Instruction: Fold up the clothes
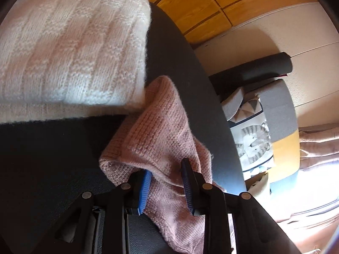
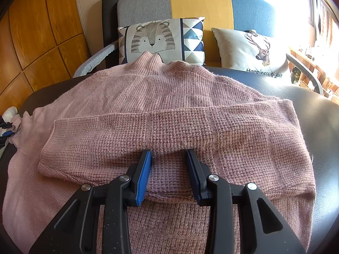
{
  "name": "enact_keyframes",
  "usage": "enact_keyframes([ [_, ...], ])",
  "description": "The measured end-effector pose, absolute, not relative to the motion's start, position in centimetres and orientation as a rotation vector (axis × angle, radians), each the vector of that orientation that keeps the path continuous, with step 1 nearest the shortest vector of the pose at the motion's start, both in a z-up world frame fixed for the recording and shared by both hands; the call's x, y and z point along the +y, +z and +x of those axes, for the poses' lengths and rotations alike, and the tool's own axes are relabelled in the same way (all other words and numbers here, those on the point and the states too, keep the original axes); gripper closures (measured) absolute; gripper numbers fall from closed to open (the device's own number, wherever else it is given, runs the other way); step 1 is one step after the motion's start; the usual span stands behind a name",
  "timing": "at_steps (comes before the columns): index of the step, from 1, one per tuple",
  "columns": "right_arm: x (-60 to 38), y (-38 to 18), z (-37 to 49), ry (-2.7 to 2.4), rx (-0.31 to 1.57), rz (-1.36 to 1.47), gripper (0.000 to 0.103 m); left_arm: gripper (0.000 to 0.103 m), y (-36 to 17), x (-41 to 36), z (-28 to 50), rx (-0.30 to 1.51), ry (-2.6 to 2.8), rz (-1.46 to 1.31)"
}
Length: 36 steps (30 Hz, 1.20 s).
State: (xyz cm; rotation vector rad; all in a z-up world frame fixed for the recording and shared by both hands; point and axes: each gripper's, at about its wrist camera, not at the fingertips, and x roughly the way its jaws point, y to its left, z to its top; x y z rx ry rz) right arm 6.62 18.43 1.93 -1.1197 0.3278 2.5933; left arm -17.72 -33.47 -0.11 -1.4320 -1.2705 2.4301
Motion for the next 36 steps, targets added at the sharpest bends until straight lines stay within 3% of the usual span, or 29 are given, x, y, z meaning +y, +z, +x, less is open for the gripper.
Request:
enact_keyframes([
  [1,18.4,1.9,6.6,2.594,0.328,-1.120,0.066,0.093,0.2,-33.4,-17.6,-1.247,2.447,-1.417],
  [2,18.4,1.9,6.6,2.594,0.328,-1.120,0.066,0.097,0.6,-33.2,-17.4,-1.217,2.467,-1.399],
  [14,18.6,1.9,6.6,2.602,0.352,-1.114,0.066,0.097,13.8,-26.8,-15.6,-0.838,2.593,-0.974],
  [22,18.9,2.0,6.8,2.616,0.398,-1.105,0.066,0.097,20.0,-18.6,-14.4,-0.540,2.489,-0.924],
  [30,19.4,2.0,7.0,2.633,0.449,-1.096,0.065,0.097,22.4,-10.2,-11.5,-0.435,2.274,-0.960],
  [36,19.2,2.1,6.9,2.679,0.477,-1.112,0.047,0.097,21.4,-3.6,-9.0,-0.322,2.178,-0.998],
])
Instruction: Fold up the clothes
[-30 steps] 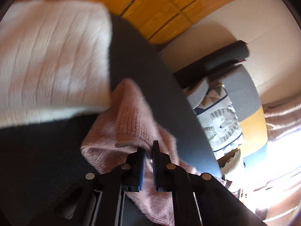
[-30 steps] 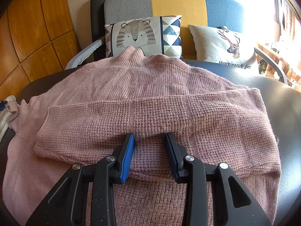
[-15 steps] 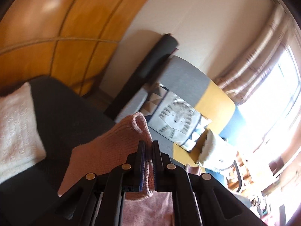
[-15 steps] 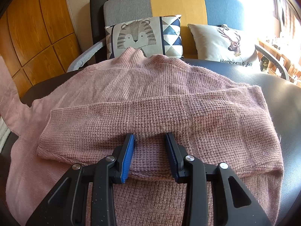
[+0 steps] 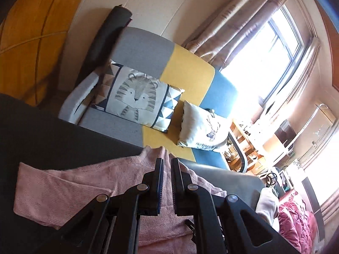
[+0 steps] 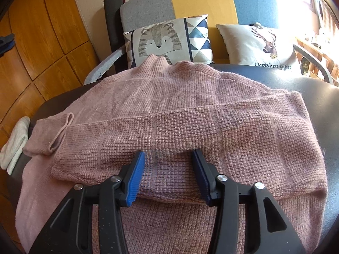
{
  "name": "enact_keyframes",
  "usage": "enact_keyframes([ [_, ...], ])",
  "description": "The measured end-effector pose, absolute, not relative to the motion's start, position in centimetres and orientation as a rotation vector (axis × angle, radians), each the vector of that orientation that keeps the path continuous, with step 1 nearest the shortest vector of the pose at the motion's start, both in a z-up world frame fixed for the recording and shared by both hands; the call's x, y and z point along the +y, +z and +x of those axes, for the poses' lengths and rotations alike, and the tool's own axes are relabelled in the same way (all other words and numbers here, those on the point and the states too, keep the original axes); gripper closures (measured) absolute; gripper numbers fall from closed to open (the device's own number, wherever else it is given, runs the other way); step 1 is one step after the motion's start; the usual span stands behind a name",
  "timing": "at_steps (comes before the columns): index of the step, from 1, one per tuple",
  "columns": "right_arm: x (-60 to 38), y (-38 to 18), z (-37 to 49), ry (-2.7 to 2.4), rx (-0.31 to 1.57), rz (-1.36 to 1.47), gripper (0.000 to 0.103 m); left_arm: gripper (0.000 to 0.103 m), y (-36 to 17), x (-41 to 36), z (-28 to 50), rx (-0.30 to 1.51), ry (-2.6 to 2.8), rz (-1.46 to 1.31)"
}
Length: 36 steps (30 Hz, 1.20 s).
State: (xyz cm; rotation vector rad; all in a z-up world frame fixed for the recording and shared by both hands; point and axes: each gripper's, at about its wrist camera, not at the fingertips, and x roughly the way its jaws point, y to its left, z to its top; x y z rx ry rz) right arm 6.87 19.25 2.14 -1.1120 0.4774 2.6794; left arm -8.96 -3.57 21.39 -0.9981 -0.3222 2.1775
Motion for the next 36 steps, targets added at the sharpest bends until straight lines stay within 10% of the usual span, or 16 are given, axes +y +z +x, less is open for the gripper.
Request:
enact_keyframes([
  [6,17.5,5.0,7.2,2.799,0.635,-1.045,0.040,0.095,15.1,-5.3,-8.1,-0.367,2.209,-1.152],
  [11,12.8,6.1,3.7,2.979,0.998,-1.217,0.069,0.088,8.6,-11.3,-7.2,-0.532,2.326,-1.258],
  [15,9.3,4.2,-0.9,2.944,1.176,-1.441,0.069,0.087,5.2,-13.8,-4.7,-0.528,2.429,-1.255],
  [28,3.6,1.3,-8.1,2.754,0.847,-1.574,0.061,0.087,2.1,-15.6,-3.6,-0.448,2.489,-1.237],
  [31,2.6,1.4,-8.8,2.754,0.745,-1.594,0.093,0.087,1.6,-16.2,-3.7,-0.512,2.459,-1.225],
  [36,2.3,2.6,-8.6,2.800,0.747,-1.527,0.095,0.087,1.0,-17.0,-3.8,-0.598,2.419,-1.211],
])
